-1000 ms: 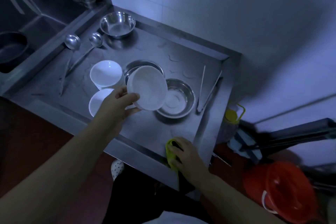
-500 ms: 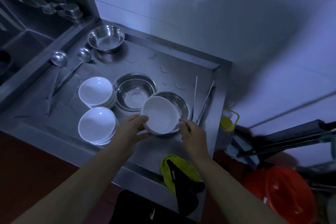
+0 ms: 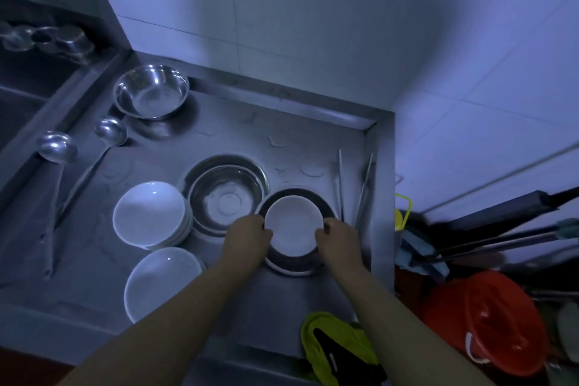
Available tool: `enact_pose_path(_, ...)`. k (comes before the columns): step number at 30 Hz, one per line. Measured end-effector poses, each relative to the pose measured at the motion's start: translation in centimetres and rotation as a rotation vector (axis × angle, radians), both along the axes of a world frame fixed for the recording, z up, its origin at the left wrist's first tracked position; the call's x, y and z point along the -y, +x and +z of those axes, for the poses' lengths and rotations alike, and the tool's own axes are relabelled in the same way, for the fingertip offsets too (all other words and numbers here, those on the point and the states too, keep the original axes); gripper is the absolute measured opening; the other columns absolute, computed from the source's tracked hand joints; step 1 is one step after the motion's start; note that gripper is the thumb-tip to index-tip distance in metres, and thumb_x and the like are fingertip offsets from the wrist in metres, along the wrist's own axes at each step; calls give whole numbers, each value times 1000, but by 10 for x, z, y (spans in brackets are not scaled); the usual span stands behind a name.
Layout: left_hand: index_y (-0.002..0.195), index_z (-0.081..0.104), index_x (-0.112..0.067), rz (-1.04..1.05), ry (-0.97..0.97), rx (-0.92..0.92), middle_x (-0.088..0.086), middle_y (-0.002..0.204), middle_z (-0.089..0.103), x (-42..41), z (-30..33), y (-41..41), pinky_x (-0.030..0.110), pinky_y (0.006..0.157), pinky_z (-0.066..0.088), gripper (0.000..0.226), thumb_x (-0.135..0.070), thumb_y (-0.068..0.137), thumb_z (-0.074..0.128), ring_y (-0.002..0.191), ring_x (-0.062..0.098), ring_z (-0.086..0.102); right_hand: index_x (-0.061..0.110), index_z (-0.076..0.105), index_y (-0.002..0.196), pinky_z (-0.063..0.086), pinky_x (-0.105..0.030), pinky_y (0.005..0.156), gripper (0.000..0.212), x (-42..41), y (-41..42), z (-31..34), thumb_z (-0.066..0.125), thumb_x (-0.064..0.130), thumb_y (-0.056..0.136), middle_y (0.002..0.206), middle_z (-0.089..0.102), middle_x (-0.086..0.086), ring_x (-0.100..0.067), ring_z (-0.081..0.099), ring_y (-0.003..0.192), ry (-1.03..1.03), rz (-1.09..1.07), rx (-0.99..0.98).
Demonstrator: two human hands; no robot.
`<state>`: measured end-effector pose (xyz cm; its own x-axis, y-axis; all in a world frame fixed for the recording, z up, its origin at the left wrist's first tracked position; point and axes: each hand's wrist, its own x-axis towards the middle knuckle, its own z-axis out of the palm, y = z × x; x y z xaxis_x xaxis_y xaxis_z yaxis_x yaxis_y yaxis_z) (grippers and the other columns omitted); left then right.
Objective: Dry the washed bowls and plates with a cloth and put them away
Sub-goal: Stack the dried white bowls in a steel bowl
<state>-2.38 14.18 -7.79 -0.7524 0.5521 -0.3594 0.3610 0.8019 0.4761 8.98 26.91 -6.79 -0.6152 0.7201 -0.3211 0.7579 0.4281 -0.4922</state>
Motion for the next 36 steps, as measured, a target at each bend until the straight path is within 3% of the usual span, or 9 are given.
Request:
enact_pose_path(2, 78, 55, -9, -34, 4, -17, 7, 76, 58, -2, -8, -4, 27, 62, 33, 12, -18, 84, 54, 77, 25, 55, 11, 41, 68, 29, -31, 62, 24, 2, -2, -6, 51, 11, 89, 75, 57, -16, -30, 53, 74, 5, -7, 17)
enact_pose_path(6, 91, 55, -8, -56, 25, -21, 11, 92, 63, -3, -17, -10, 28, 65, 36, 12, -18, 85, 54, 86, 27, 59, 14, 47, 87, 26, -28, 58, 10, 10, -5, -13, 56, 11, 90, 76, 51, -2, -21, 46, 71, -3, -105, -19)
enact_pose_path(11, 95, 56, -9, -174, -28, -8, 10, 95, 65, -5, -20, -15, 31, 71, 43, 18, -25, 86, 56, 89, 26, 61, 5, 53, 99, 44, -39, 73, 13, 11, -4, -19, 52, 17, 94, 95, 65, -18, -35, 61, 90, 60, -39, 70)
enact_pose_path(14, 92, 56, -11, -199, -11, -12, 8, 93, 64, -5, -17, -18, 32, 70, 42, 17, -26, 85, 58, 88, 26, 60, 6, 59, 96, 39, -37, 71, 13, 9, 4, -17, 50, 16, 96, 93, 67, -16, -34, 61, 90, 148, 9, 26)
enact_pose_path(18, 94, 54, -14, -76, 95, -24, 5, 93, 58, 4, -10, -28, 30, 68, 37, 16, -22, 83, 62, 88, 27, 59, 6, 69, 93, 44, -34, 69, 13, 4, 22, -13, 56, 4, 91, 89, 68, -15, -33, 63, 83, 193, -172, -181)
enact_pose_path(22, 117, 51, -9, -63, 19, -58, 11, 111, 55, 9, -9, -33, 36, 79, 42, 32, -19, 87, 57, 99, 32, 58, 7, 63, 93, 39, -34, 67, 6, -1, 32, -16, 59, 7, 89, 87, 64, -18, -35, 61, 86, 135, -283, -191)
enact_pose_path(28, 99, 60, -9, -36, 29, -5, 9, 95, 66, 1, -13, -28, 28, 70, 39, 16, -10, 84, 54, 91, 28, 61, 5, 63, 95, 42, -37, 69, 10, -11, 29, -27, 63, 12, 88, 81, 67, -17, -37, 62, 86, 93, -214, -131)
enact_pose_path(33, 107, 63, -10, 59, 79, 28, 9, 97, 68, 3, -10, -23, 25, 68, 36, 29, -6, 80, 55, 93, 27, 62, 3, 66, 89, 41, -36, 67, 6, -13, 30, -27, 64, 7, 84, 75, 65, -17, -35, 61, 81, 65, -239, -155)
enact_pose_path(36, 104, 65, -15, 110, 118, 20, 5, 93, 70, 9, 2, -27, 24, 67, 36, 26, -10, 80, 56, 91, 24, 63, 8, 62, 79, 32, -31, 63, 4, -14, 24, -18, 64, 6, 82, 63, 51, -5, -24, 53, 70, 56, -237, -189)
